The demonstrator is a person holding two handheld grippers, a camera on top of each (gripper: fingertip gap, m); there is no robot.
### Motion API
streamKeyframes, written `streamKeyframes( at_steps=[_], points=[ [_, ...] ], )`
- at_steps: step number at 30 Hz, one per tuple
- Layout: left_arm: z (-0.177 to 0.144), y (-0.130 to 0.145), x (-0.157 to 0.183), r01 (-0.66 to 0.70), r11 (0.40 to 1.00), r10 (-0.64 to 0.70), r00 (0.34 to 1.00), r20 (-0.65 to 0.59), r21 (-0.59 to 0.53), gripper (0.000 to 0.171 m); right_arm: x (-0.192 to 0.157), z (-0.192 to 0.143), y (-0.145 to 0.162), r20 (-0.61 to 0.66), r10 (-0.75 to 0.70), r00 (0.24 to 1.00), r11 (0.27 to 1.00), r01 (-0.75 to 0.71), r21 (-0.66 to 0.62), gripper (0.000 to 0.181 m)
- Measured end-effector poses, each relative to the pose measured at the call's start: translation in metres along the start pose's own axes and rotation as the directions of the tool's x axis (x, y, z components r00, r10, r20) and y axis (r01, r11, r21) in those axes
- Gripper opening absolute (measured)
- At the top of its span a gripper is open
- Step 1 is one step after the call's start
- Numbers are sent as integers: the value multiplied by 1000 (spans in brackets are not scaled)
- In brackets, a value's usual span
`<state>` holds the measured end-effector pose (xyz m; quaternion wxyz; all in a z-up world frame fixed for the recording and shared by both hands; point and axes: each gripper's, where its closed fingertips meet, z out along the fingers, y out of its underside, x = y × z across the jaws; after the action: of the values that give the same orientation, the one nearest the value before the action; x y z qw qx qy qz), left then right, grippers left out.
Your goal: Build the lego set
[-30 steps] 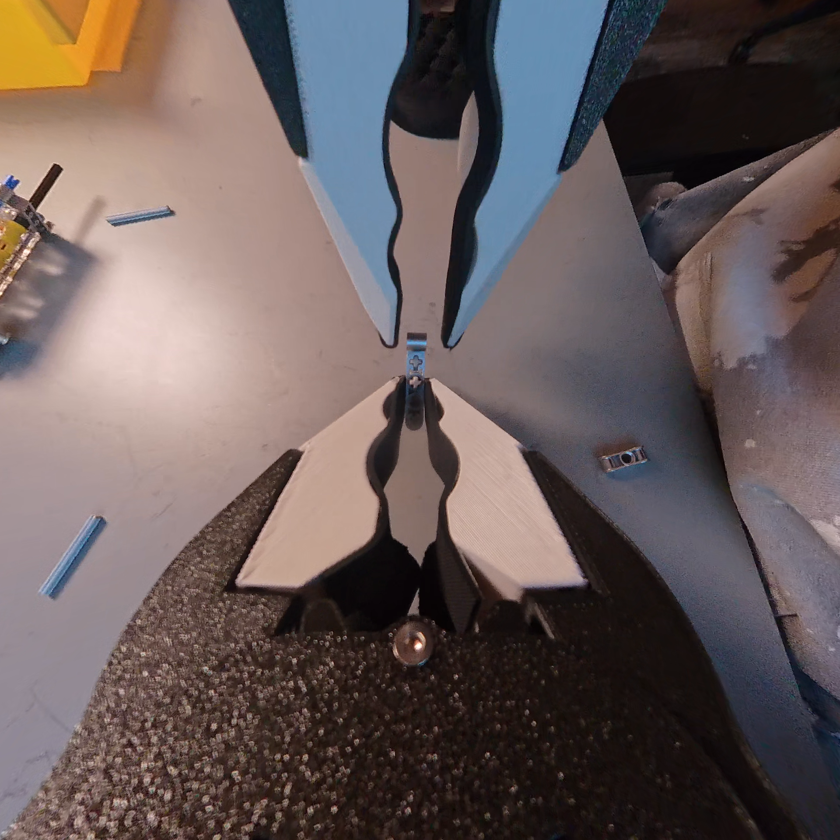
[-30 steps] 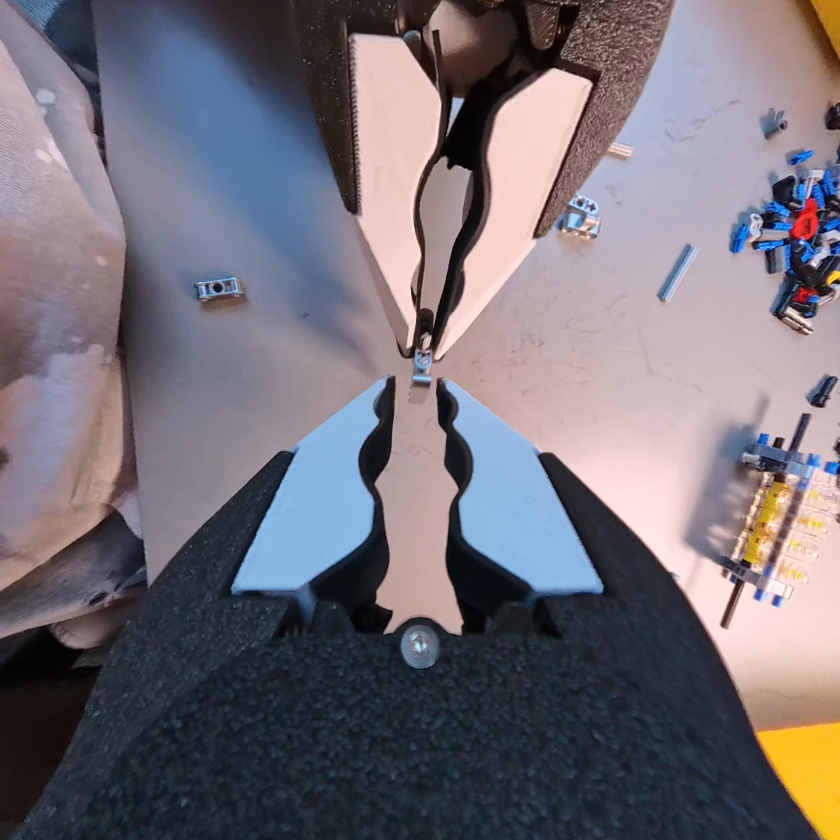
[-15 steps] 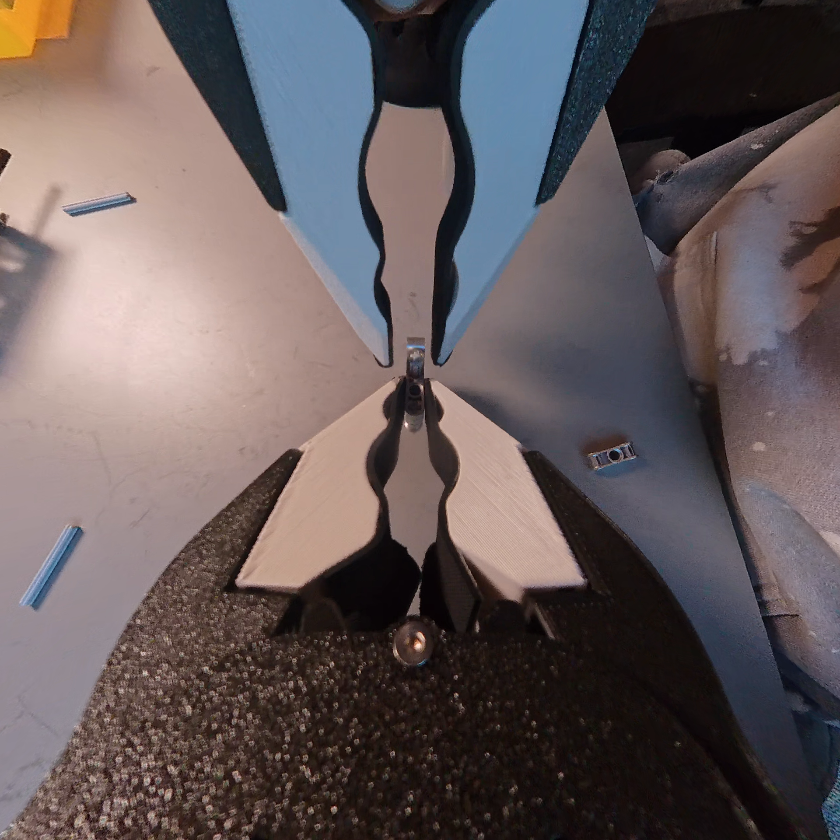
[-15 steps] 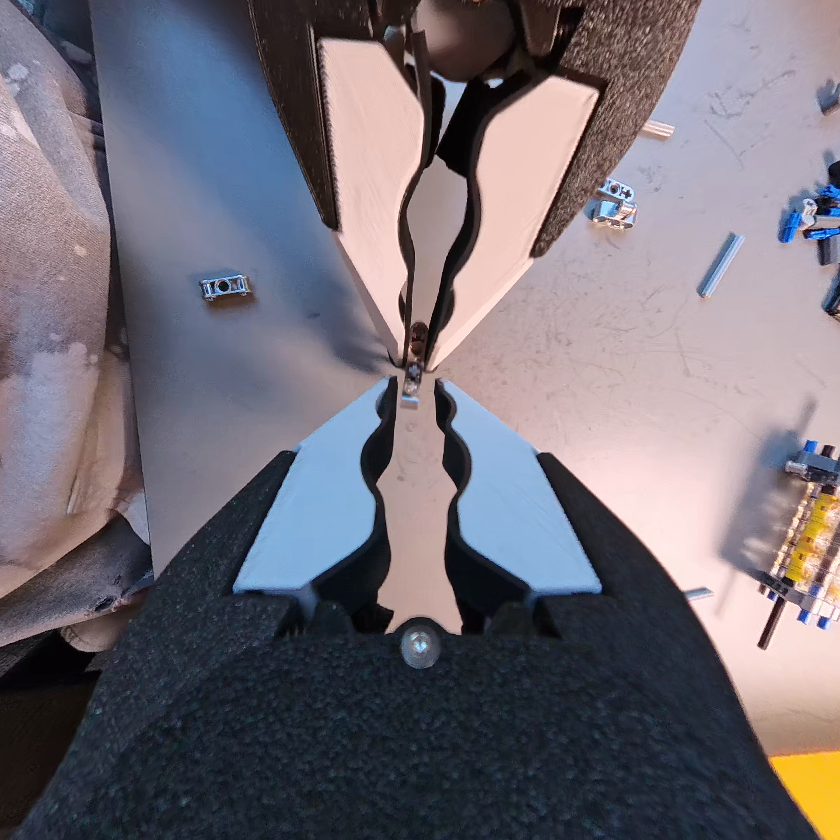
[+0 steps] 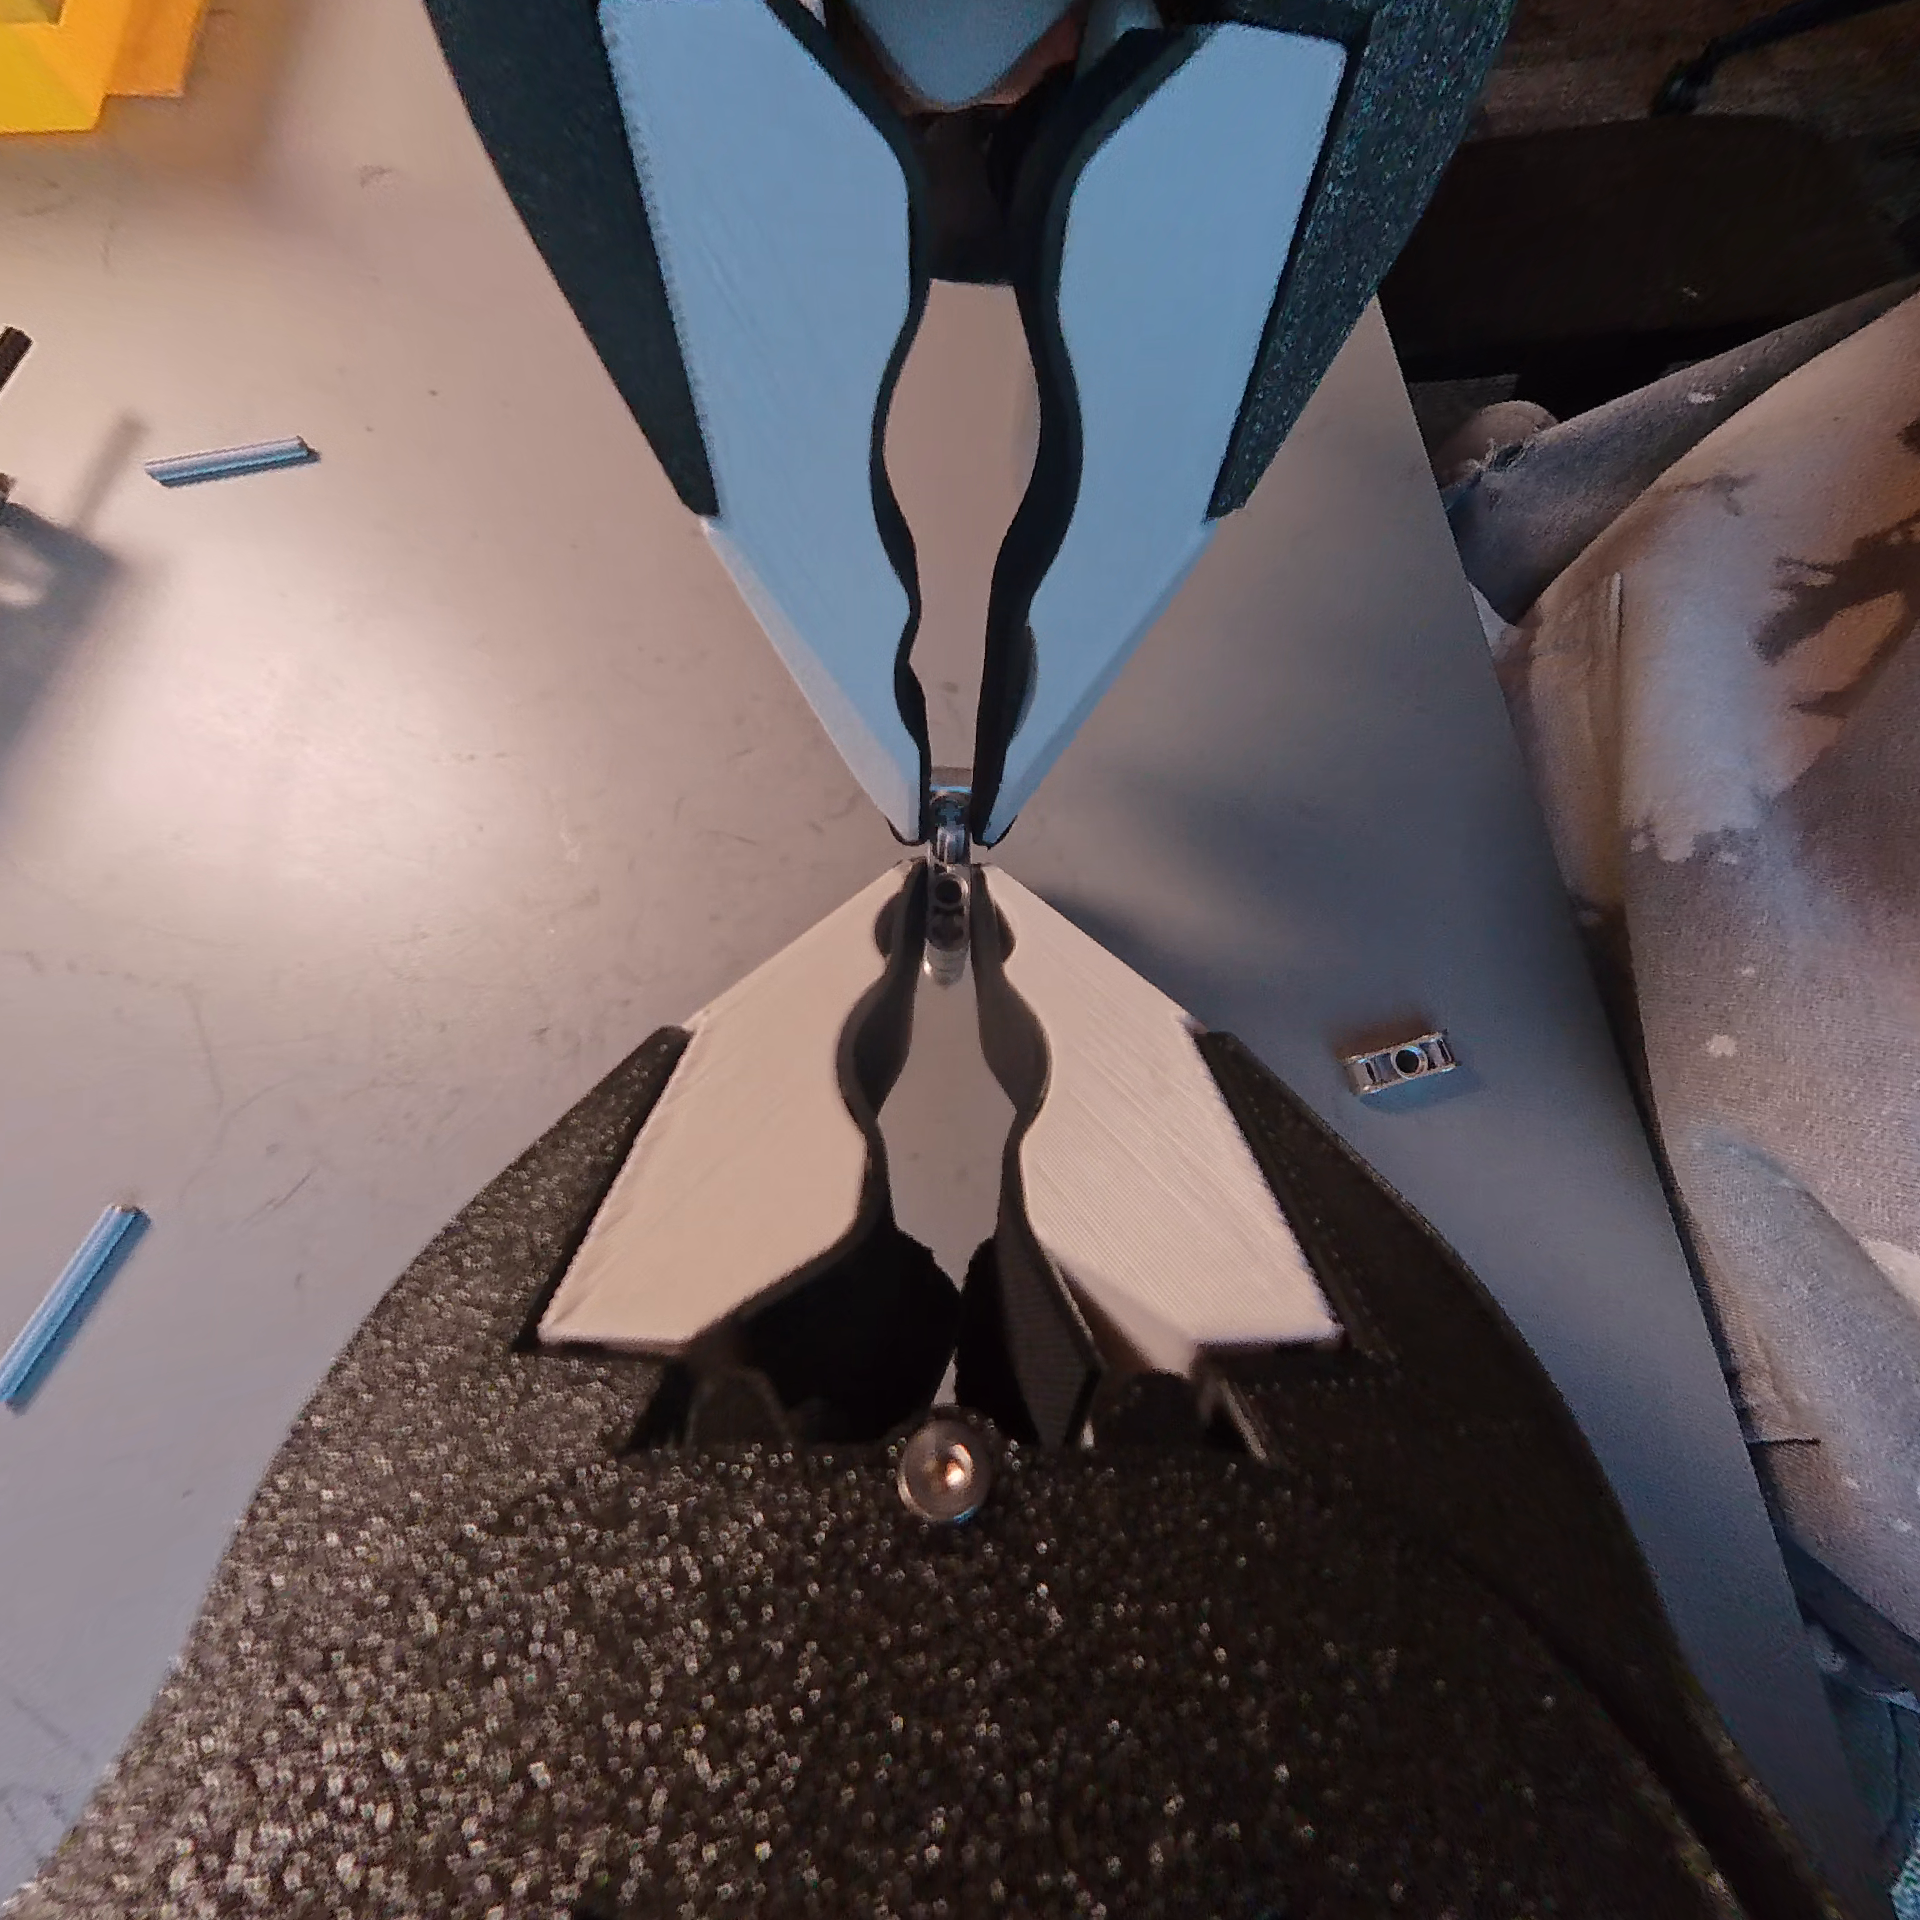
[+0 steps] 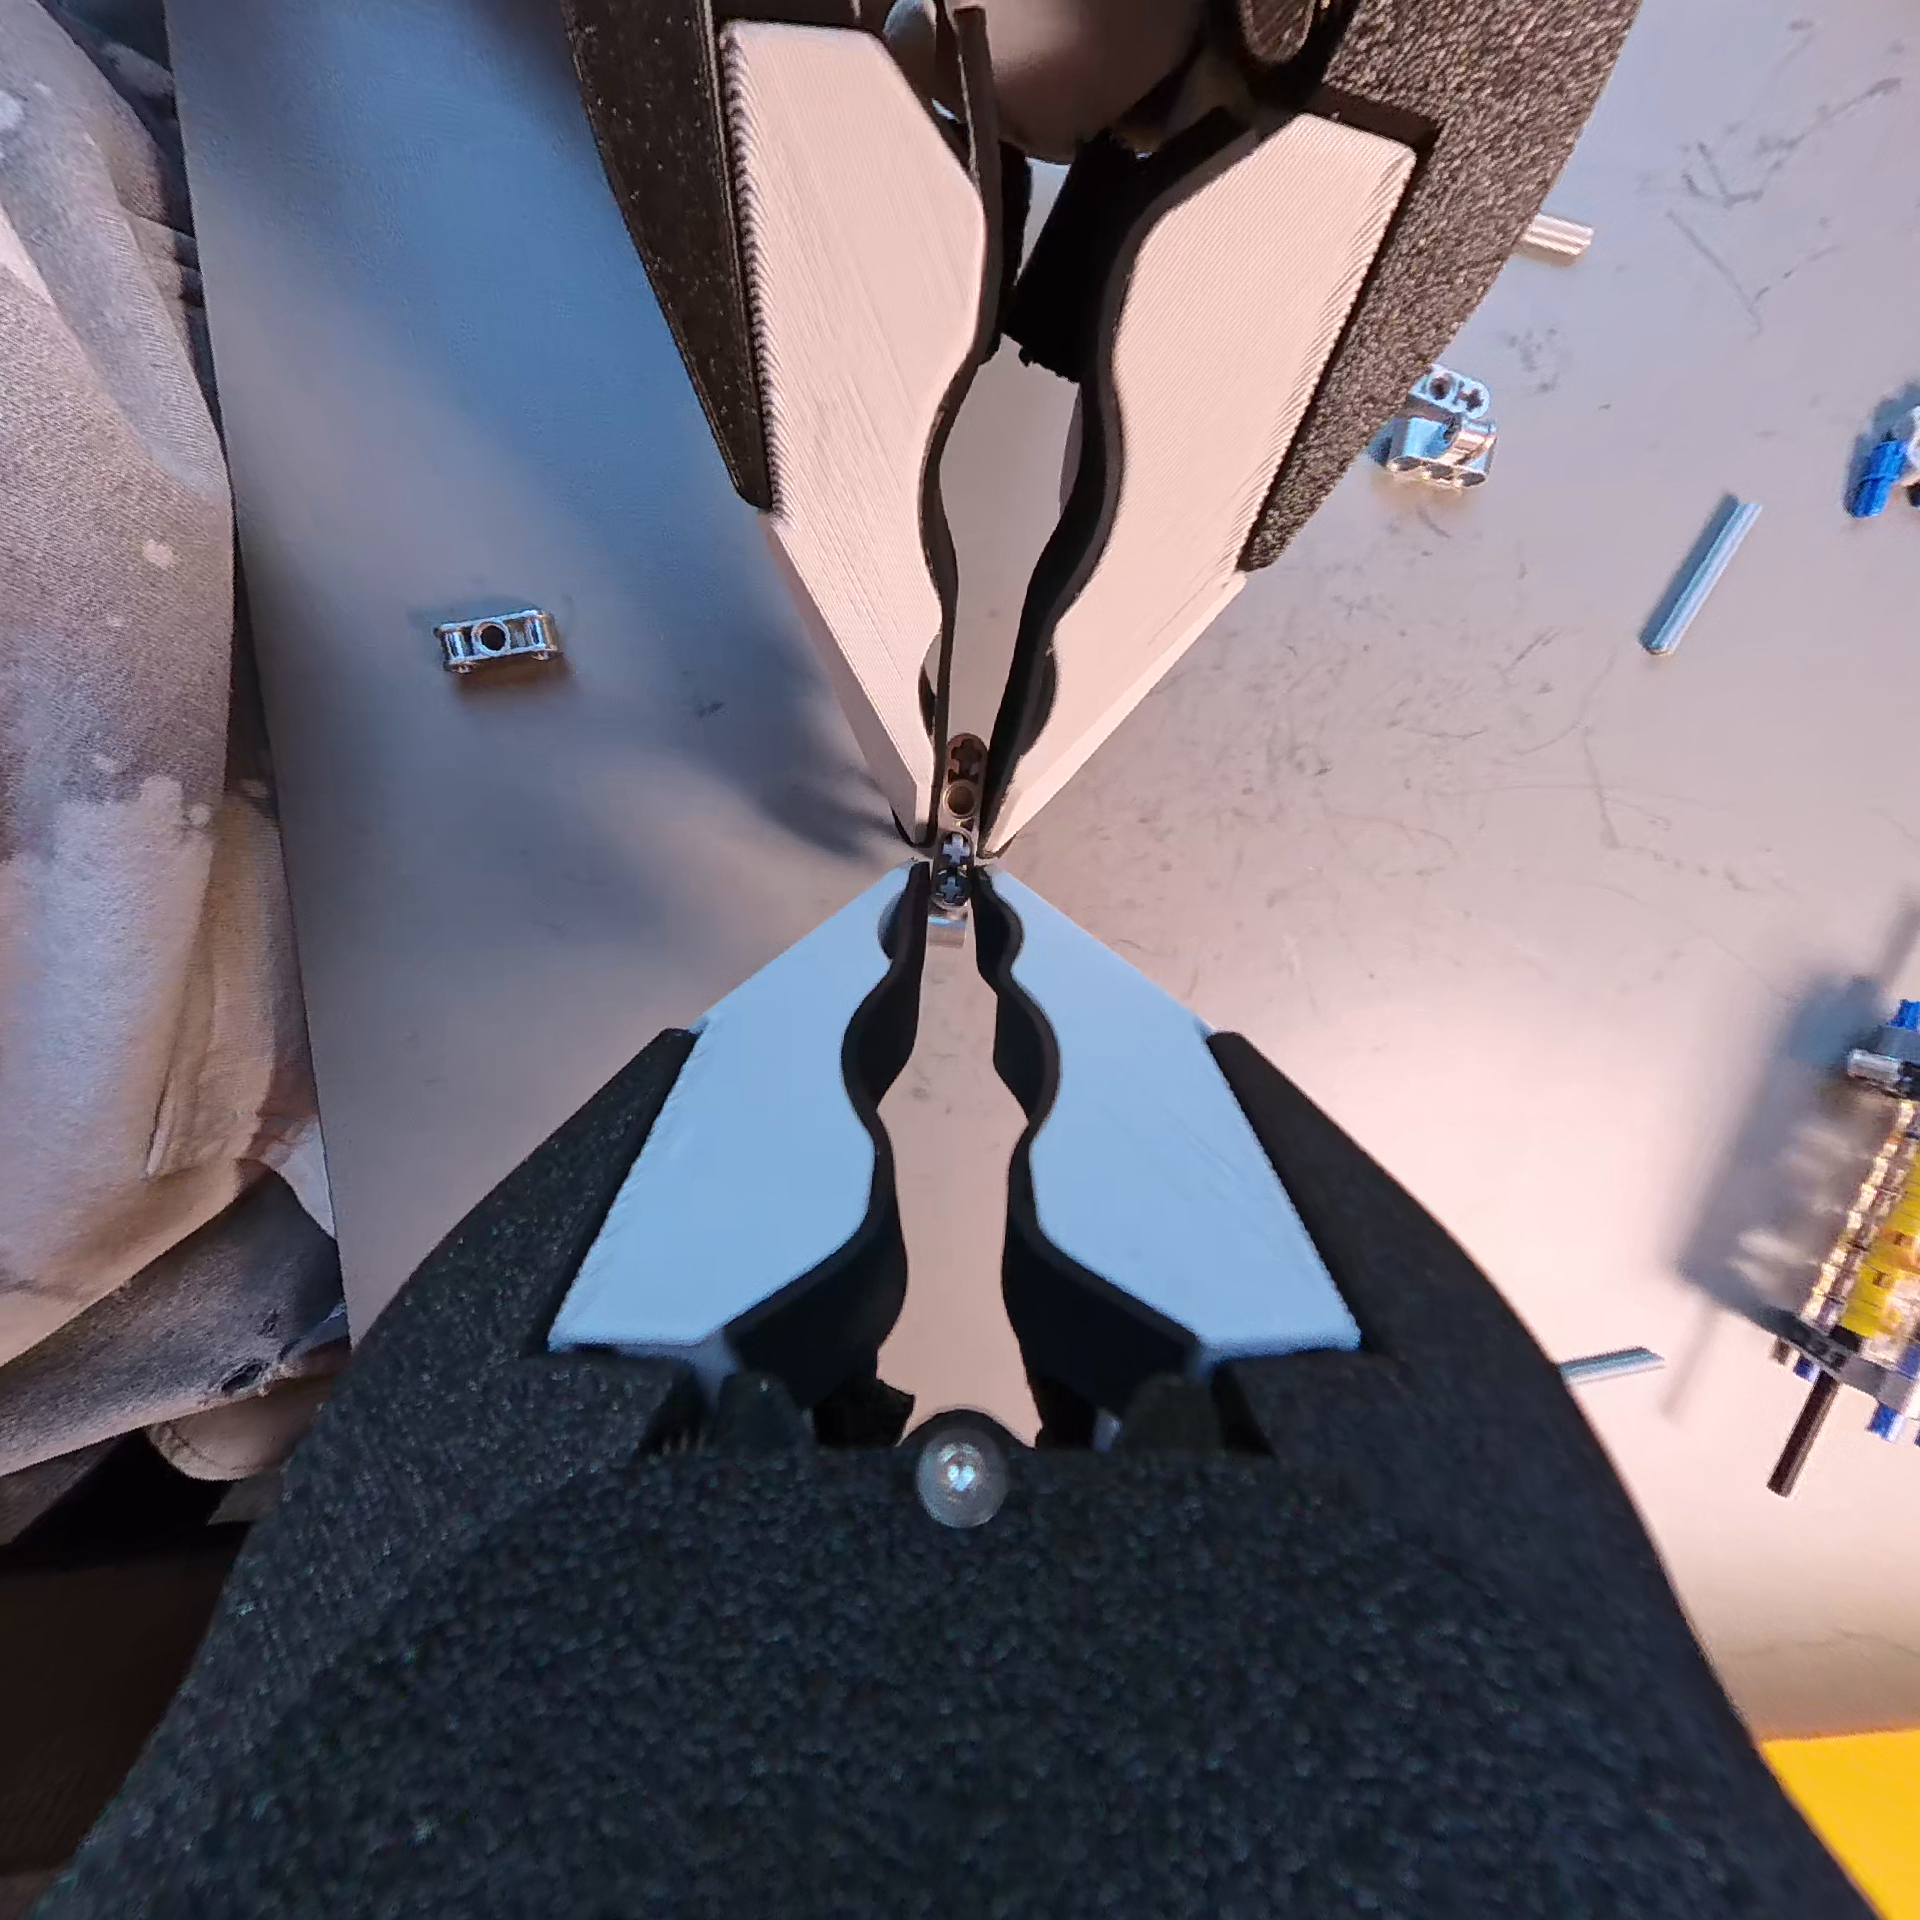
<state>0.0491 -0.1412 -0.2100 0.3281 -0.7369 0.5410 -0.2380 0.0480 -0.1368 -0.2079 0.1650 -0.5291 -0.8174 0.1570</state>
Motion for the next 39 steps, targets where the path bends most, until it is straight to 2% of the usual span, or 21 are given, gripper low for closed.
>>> streamKeyframes(
  at_steps=[7, 18, 22, 25, 29, 33, 39],
  points=[
    [6, 4, 1, -15, 1000, 15, 1000, 1, -19, 5, -1, -2, 0, 8, -7, 1000, 1000, 7, -8, 4],
    [8, -1, 2, 3, 1000, -3, 1000, -18, 12, 5, -2, -4, 3, -12, 15, 1000, 999, -15, 34, 3],
    [15, -1, 3, -21, 1000, 20, 1000, -22, -22, 5, -4, 0, 4, -18, 8, 1000, 1000, -7, 20, 3],
    [9, -7, -2, -4, 1000, 4, 1000, -21, 4, 5, 2, -7, 2, -24, 52, 998, 997, -50, 61, 3],
    [-3, -19, -9, 32, 996, -30, 999, -29, 77, 5, 10, -20, -5, 5, 160, 987, 969, -158, 190, 4],
    [10, -11, -4, 19, 999, -18, 999, -44, 35, 5, 3, -9, 5, 21, 175, 984, 967, -176, 184, 4],
    [16, -18, -7, 46, 996, -40, 997, -66, 80, 6, 4, -11, 15, 25, 234, 972, 946, -234, 223, 4]
  ],
)
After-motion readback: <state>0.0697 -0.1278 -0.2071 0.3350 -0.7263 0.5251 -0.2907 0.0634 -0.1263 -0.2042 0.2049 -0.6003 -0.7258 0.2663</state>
